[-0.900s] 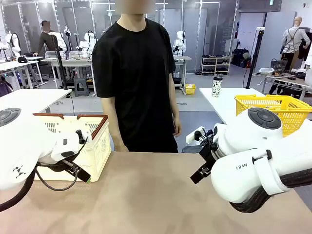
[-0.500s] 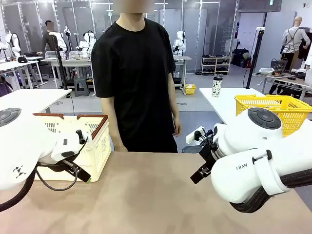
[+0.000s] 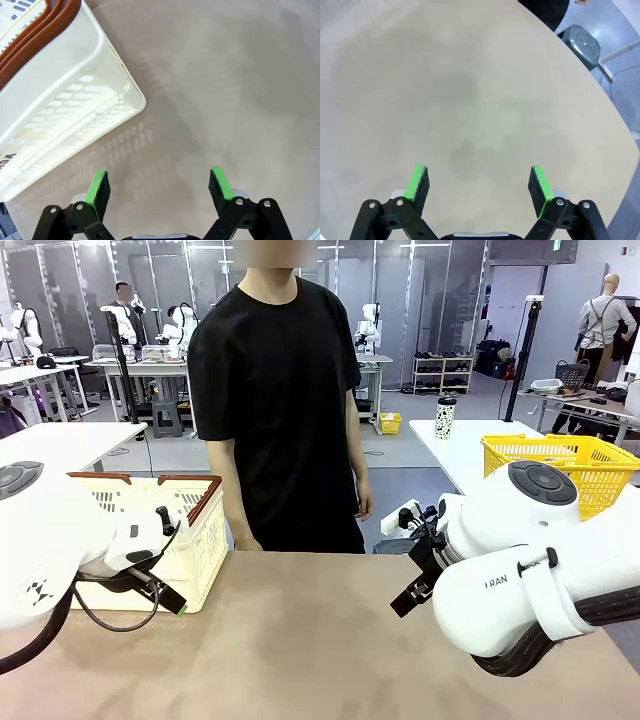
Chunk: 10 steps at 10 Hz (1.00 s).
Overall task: Place the drinks into the Shopping basket.
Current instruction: Pick up one drink and place it into the Shopping basket.
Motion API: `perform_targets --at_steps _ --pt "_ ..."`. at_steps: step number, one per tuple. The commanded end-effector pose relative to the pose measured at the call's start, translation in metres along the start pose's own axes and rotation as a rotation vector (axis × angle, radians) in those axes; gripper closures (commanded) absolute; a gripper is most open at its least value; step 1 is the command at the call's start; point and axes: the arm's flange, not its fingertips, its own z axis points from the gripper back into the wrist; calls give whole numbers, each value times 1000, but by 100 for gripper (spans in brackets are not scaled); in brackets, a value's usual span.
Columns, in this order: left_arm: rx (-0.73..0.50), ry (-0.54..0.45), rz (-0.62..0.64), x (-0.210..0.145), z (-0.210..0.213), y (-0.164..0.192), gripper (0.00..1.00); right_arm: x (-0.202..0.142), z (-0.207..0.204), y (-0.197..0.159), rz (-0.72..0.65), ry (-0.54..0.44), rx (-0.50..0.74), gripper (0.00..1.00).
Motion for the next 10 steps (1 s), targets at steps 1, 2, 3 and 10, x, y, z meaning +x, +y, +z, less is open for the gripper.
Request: perform_targets --at_steps 1,2,3,10 --pt "0 0 1 0 0 0 0 0 0 0 -3 0 1 0" --pt "0 0 1 0 0 0 0 0 0 0 -3 0 1 0" --pt "0 0 1 0 0 0 0 0 0 0 -3 0 1 0" --pt "-25 -43 -58 9 15 -16 0 6 23 3 11 -77 -40 0"
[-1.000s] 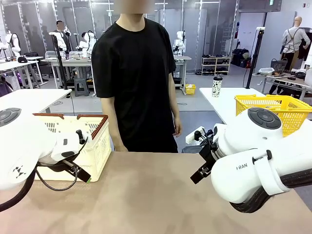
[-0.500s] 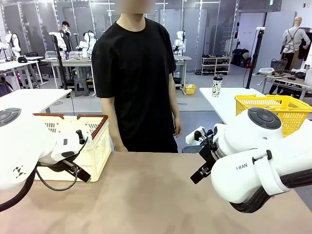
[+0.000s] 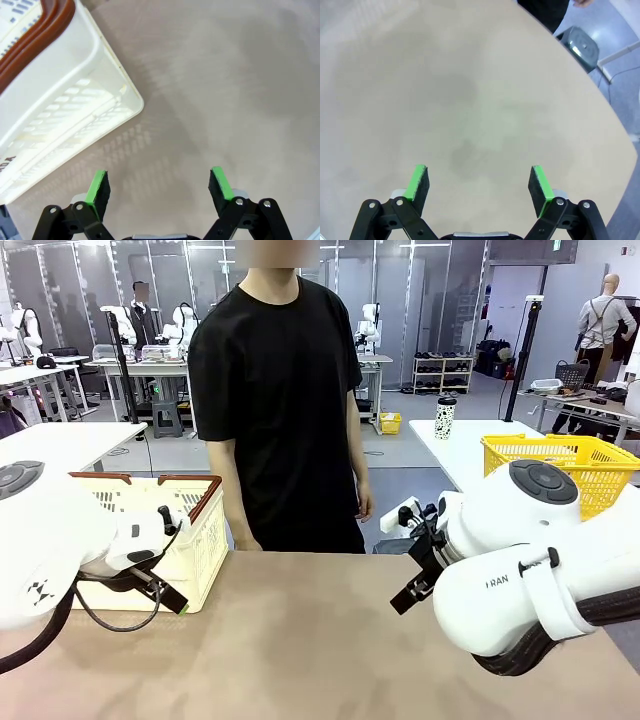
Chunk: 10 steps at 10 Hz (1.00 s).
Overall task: Place the drinks into the Shopping basket.
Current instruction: Pick up one drink and place it into the Shopping basket.
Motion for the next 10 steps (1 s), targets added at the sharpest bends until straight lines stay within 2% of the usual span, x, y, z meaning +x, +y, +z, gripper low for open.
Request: perform_targets --at_steps 1,3,4,6,10 --pt "-8 -63 -94 19 29 -27 0 13 48 13 85 -94 -66 0" --pt "23 -91 -186 44 53 -57 0 33 78 36 261 -129 -49 0" --pt "12 -81 -187 52 56 -68 0 42 88 49 330 -142 -43 0" --pt "79 -95 -176 58 61 -90 0 52 96 72 387 -149 -46 0" --pt "60 -106 -188 52 56 -104 0 51 95 88 425 -126 -69 0"
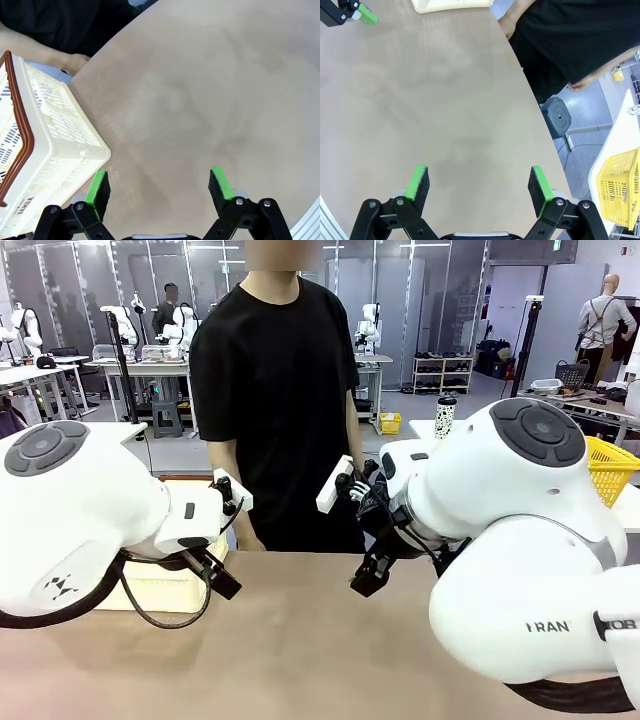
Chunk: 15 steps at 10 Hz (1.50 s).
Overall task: Place the drinks into the Shopping basket.
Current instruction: Pick up one drink and place it into the Shopping basket.
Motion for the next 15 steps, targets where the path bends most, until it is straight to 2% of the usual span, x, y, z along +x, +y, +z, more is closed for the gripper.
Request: perform_targets --at_steps 1,3,7,10,11,12,15 --pt "29 1 19 -4 -4 -5 0 -1 -4 -1 14 18 -7 0" --pt "53 4 47 -11 3 1 0 -14 2 -14 -54 49 -51 0" --pt "140 23 349 -79 15 50 0 -94 -1 -60 -373 117 -94 0" --pt "149 88 537 -131 -1 78 0 -143 -25 -80 -576 151 -83 0" --pt "173 111 583 -144 -8 85 0 -154 -37 -85 -635 183 -86 0" --pt "163 124 613 -158 -14 91 0 -162 -46 -84 -666 176 -66 0" --pt "239 209 668 -178 -18 98 0 -181 -59 -81 -755 205 -31 0"
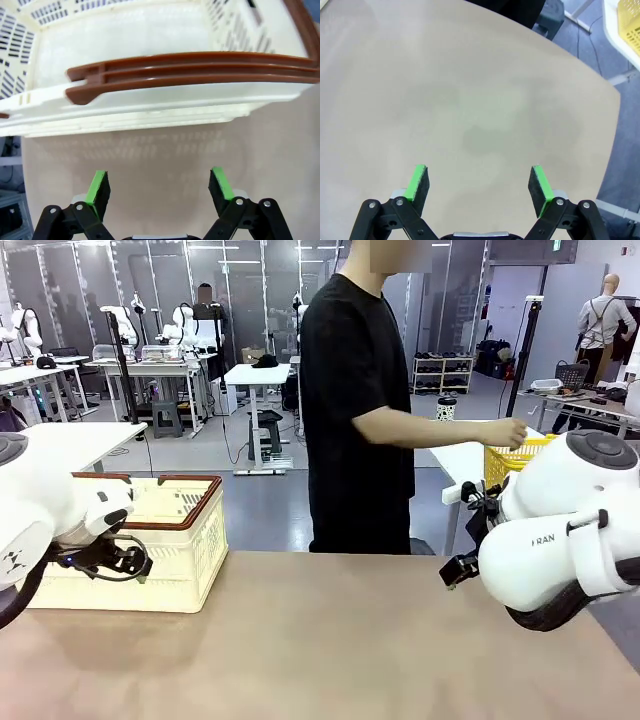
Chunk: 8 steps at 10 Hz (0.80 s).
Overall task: Place the drinks into the Shopping basket.
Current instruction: Pick up one drink and place it into the Shopping basket.
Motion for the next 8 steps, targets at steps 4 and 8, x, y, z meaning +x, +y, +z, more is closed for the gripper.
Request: perform_targets --at_steps 4,8 --pt "20 -9 24 -98 7 7 0 -59 -7 0 -115 32 1 0" --pt "9 17 19 -3 -8 5 0 -10 -19 -7 -75 45 12 0"
